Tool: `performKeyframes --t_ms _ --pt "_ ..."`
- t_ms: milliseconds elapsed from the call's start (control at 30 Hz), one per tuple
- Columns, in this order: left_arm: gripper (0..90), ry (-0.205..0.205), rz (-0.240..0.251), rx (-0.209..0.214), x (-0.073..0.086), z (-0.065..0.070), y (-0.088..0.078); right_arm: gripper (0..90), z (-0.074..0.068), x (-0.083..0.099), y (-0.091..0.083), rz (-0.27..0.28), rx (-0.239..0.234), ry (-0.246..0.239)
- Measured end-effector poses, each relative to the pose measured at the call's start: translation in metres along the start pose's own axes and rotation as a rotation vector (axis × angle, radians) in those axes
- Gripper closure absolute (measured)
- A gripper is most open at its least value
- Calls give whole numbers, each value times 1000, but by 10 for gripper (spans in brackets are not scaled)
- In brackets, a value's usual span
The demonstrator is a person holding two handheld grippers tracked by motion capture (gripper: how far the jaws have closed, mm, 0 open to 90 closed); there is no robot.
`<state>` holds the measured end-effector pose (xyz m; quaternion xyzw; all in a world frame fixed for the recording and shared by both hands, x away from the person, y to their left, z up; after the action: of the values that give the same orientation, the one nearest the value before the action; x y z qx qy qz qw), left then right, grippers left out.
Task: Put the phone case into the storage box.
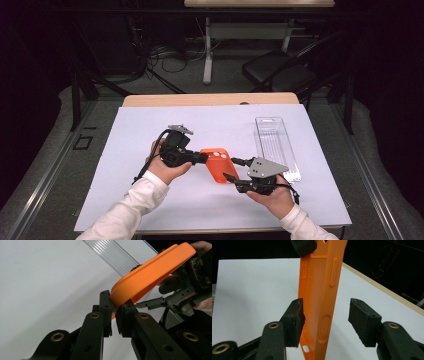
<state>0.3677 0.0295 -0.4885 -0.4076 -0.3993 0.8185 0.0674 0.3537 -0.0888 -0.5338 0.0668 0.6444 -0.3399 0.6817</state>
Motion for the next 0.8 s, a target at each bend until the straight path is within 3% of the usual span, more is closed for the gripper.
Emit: performKeyframes --t_ms 400,533,800 --pt "834 -11 -64 17 -3 -3 6 452 2 -1 0 -11 -5 17" --pt "834 -39 -99 44 -2 -5 10 450 2 0 0 -14 -7 28" --pt "833 -74 -176 58 3 -12 21 449 6 1 0 -19 -4 44"
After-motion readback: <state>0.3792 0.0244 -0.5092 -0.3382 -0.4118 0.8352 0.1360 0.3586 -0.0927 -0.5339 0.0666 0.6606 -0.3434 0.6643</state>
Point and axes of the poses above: each handheld gripper's, and its own axes: y roughly forward along the jaws, x roughly out of its underside, z roughly to its right, the point moved 10 cm from there along y, roughly forward along the jaws, and after that the axes turned 1 degree about -z, right-handed, at the moved point
